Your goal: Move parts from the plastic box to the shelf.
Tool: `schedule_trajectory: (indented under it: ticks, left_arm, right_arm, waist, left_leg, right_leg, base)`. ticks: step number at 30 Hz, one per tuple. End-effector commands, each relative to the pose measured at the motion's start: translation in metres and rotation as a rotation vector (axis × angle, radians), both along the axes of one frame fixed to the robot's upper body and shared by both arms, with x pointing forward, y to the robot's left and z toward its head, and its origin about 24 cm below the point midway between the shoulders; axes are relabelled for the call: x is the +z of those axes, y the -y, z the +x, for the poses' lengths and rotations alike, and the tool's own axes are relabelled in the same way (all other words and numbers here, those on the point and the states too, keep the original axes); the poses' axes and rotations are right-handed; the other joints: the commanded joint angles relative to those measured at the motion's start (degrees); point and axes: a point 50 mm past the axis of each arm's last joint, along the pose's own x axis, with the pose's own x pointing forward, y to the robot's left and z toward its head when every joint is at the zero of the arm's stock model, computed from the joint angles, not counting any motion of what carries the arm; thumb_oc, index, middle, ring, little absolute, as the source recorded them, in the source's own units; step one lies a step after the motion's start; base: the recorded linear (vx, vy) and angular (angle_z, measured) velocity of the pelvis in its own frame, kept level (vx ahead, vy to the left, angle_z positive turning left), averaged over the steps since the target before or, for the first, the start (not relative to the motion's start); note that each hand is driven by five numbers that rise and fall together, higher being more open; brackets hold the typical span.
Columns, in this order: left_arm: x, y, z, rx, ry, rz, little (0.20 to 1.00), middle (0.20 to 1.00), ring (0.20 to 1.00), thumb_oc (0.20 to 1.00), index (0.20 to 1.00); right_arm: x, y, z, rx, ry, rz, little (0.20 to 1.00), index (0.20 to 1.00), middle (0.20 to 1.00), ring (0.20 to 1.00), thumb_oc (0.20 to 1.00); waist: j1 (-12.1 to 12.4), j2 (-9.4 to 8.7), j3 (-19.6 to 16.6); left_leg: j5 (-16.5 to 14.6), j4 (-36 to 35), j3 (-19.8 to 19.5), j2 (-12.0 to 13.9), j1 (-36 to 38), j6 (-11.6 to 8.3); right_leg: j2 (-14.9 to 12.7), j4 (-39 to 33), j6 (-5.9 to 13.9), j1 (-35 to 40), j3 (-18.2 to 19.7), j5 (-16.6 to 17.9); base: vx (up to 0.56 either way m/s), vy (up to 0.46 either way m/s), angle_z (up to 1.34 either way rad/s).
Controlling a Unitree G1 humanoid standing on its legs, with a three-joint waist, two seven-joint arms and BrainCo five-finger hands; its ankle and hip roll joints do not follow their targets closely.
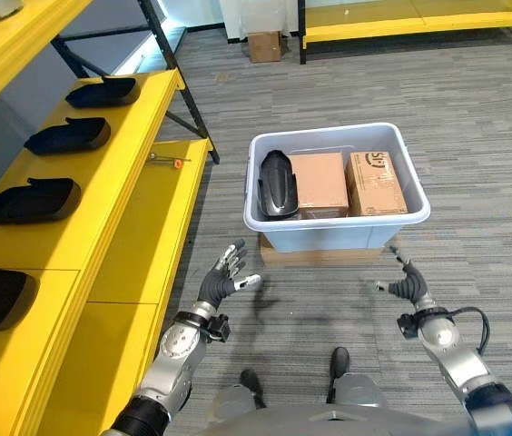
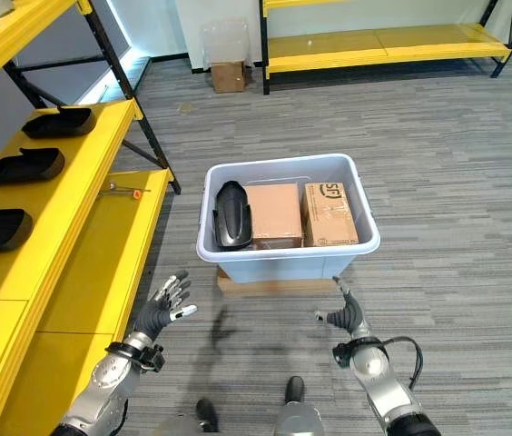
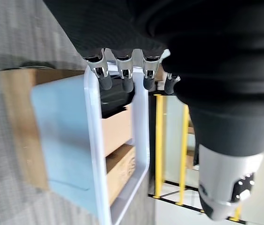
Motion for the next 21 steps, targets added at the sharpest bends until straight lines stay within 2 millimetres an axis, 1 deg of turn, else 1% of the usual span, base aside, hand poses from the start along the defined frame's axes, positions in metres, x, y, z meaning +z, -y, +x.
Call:
schedule_trajectory:
  ticks: [1,2,3,7,9,13,14,15,16,18,19,20,21]
  left_arm:
    - [0.023,-0.016,0.002,0.046,0.130,0.017,1.000,1.000,1.000,1.000,1.000]
    - [0.022,-0.018,0.002,0.060,0.128,0.018,1.000,1.000,1.000,1.000,1.000]
    - [0.021,-0.020,0.002,0.067,0.124,0.017,1.000,1.000,1.000,1.000,1.000]
    - [0.021,-0.022,0.003,0.059,0.123,0.027,1.000,1.000,1.000,1.000,1.000]
    - [0.021,-0.024,0.003,0.053,0.129,0.045,1.000,1.000,1.000,1.000,1.000]
    - [0.021,-0.026,0.005,0.036,0.136,0.077,1.000,1.000,1.000,1.000,1.000]
    - [0.022,-0.027,0.006,0.022,0.150,0.101,1.000,1.000,1.000,1.000,1.000]
    - [0.022,-0.027,0.007,0.019,0.153,0.103,1.000,1.000,1.000,1.000,1.000]
    - [0.024,-0.028,0.009,0.014,0.160,0.107,1.000,1.000,1.000,1.000,1.000]
    - [0.025,-0.029,0.010,0.003,0.169,0.127,1.000,1.000,1.000,1.000,1.000]
    - [0.025,-0.029,0.011,0.001,0.166,0.140,1.000,1.000,1.000,1.000,1.000]
    - [0.025,-0.029,0.011,0.004,0.162,0.138,1.000,1.000,1.000,1.000,1.000]
    - [0.026,-0.030,0.010,0.002,0.159,0.136,1.000,1.000,1.000,1.000,1.000]
  right_arm:
    - [0.026,-0.024,0.023,0.112,0.157,0.061,1.000,1.000,1.000,1.000,1.000]
    - [0.025,-0.028,0.024,0.134,0.155,0.062,1.000,1.000,1.000,1.000,1.000]
    - [0.025,-0.031,0.025,0.153,0.156,0.071,1.000,1.000,1.000,1.000,1.000]
    - [0.031,-0.039,0.028,0.193,0.159,0.096,1.000,1.000,1.000,1.000,1.000]
    - [0.032,-0.043,0.029,0.212,0.156,0.101,1.000,1.000,1.000,1.000,1.000]
    - [0.032,-0.052,0.030,0.239,0.157,0.110,1.000,1.000,1.000,1.000,1.000]
    - [0.034,-0.057,0.032,0.244,0.163,0.117,1.000,1.000,1.000,1.000,1.000]
    - [0.034,-0.058,0.032,0.245,0.166,0.118,1.000,1.000,1.000,1.000,1.000]
    - [0.035,-0.061,0.033,0.247,0.175,0.118,1.000,1.000,1.000,1.000,1.000]
    - [0.035,-0.065,0.034,0.243,0.183,0.125,1.000,1.000,1.000,1.000,1.000]
    - [0.035,-0.066,0.035,0.239,0.181,0.131,1.000,1.000,1.000,1.000,1.000]
    - [0.035,-0.067,0.036,0.238,0.181,0.134,1.000,1.000,1.000,1.000,1.000]
    - [0.036,-0.067,0.035,0.243,0.190,0.138,1.000,1.000,1.000,1.000,1.000]
  waist:
    - [3.22,-2.18,1.80]
    - [3.90,-2.20,2.16]
    - [4.13,-2.26,2.07]
    - [4.57,-3.01,1.31]
    - [4.80,-3.17,0.84]
    - [5.38,-3.47,0.03]
    - [5.54,-3.79,-0.05]
    - [5.56,-3.86,-0.01]
    - [5.52,-3.88,0.36]
    - [5.55,-3.96,0.69]
    - [5.42,-4.04,0.96]
    - [5.36,-4.00,1.15]
    - [5.30,-4.12,1.50]
  left_leg:
    - [9.25,0.99,-4.39,1.53,-6.60,-0.98]
    - [8.47,1.63,-6.36,0.98,-7.15,-0.57]
    - [7.24,1.58,-5.56,0.77,-5.86,0.01]
    - [3.13,0.97,-6.11,-1.15,-1.69,2.16]
    - [2.19,-0.29,-5.89,-1.87,0.08,2.87]
    - [1.03,-1.78,-5.76,-3.15,1.40,4.28]
    - [0.33,-1.82,-5.54,-3.85,1.36,5.44]
    - [0.13,-1.84,-5.53,-4.03,1.40,5.78]
    - [-0.52,-1.99,-5.68,-4.44,1.83,6.84]
    - [-1.24,-2.19,-5.52,-4.69,2.26,7.73]
    - [-1.54,-2.35,-5.66,-4.70,2.93,8.04]
    - [-1.78,-2.41,-5.75,-4.63,3.52,7.99]
    - [-2.09,-2.38,-5.44,-4.01,4.62,7.37]
  right_leg:
    - [0.77,3.23,1.93,5.85,2.75,-1.69]
    - [0.64,3.92,1.85,5.99,3.74,-2.15]
    - [0.49,3.79,1.89,6.53,3.20,-2.43]
    - [-0.28,4.20,2.62,7.09,2.40,-2.90]
    - [-0.33,4.88,3.01,6.77,1.84,-3.15]
    - [0.24,8.59,3.20,5.78,1.36,-5.28]
    - [0.28,13.64,3.81,4.05,1.43,-5.56]
    - [0.01,15.76,4.24,3.09,1.54,-5.09]
    - [-0.86,22.78,5.76,-0.35,2.06,-3.15]
    - [-1.51,30.04,7.26,-3.34,2.10,-1.96]
    - [-1.83,34.13,8.22,-5.77,2.62,-0.60]
    - [-2.45,34.49,8.39,-6.71,2.51,0.23]
    - [-3.97,29.53,8.22,-6.47,1.65,1.34]
  base:
    - [0.11,0.133,-0.45]
    - [0.19,0.193,-0.68]
    - [0.27,0.214,-0.76]
    - [0.24,0.181,-0.34]
    - [0.18,0.138,0.02]
    - [0.14,0.112,0.02]
    - [0.09,0.108,0.02]
    - [0.09,0.152,0.03]
    - [0.04,0.104,0.03]
    - [0.06,0.072,0.10]
    - [0.09,-0.010,0.17]
    - [0.16,-0.159,0.23]
    - [0.14,-0.196,0.15]
